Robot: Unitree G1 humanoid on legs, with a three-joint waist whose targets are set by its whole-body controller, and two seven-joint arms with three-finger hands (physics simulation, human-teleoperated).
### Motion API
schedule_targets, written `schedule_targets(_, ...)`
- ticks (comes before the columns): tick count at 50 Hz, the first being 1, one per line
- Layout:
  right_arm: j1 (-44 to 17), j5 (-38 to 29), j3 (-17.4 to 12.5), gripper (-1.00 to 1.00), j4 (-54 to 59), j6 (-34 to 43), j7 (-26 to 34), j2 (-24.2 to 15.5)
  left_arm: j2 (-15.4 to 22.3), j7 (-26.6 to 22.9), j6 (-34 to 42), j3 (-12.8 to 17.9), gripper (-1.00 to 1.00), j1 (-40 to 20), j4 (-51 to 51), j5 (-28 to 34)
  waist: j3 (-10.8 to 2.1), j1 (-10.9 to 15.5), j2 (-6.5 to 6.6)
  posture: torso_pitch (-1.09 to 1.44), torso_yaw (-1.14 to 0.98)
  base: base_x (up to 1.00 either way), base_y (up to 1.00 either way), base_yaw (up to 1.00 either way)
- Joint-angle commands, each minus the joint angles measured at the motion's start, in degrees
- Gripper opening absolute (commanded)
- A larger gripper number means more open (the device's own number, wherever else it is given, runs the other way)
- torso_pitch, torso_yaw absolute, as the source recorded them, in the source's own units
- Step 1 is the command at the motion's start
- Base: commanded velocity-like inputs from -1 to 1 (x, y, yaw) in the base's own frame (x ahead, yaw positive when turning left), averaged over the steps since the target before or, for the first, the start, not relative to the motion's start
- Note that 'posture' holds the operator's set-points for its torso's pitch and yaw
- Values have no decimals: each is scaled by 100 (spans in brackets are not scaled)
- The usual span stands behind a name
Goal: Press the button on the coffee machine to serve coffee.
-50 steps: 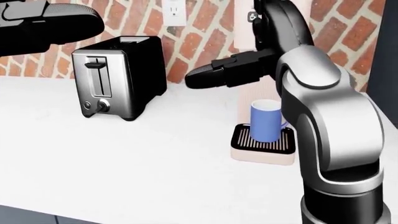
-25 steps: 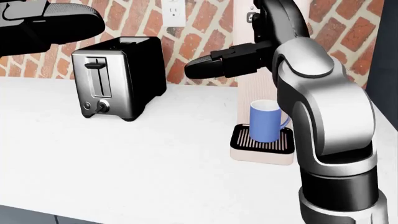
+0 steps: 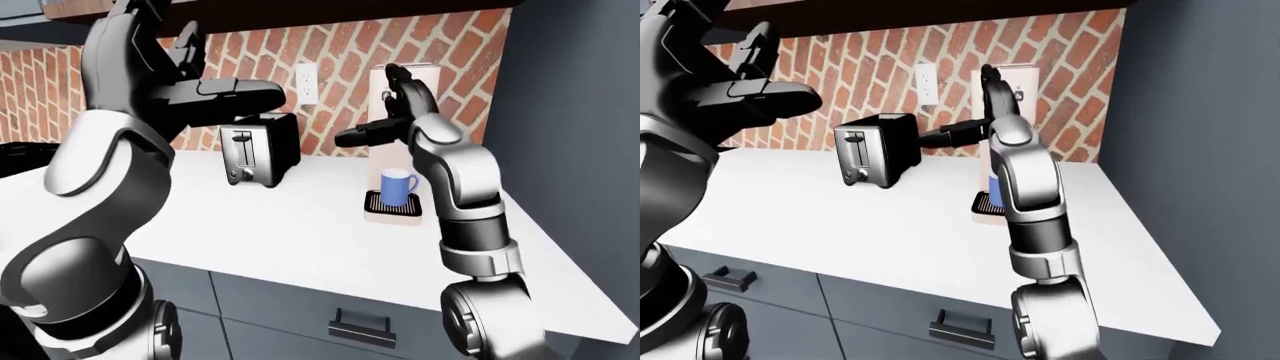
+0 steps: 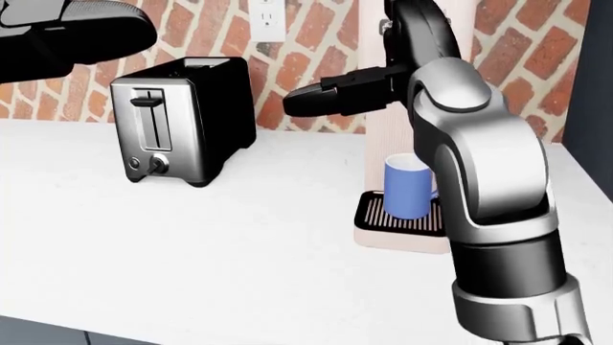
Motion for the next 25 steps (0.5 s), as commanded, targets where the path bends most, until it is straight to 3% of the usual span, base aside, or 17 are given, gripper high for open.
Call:
schedule_targets(1, -222, -11, -43, 100, -111, -238, -50, -34, 47, -7, -131, 54, 100, -155, -17, 31, -9, 0, 13, -65, 0, 0, 0, 0)
schedule_targets(25, -508, 168, -83, 100, 602, -775, -263, -78, 43, 25, -116, 49, 100, -163, -34, -2, 22, 0, 17, -65, 0, 0, 0, 0)
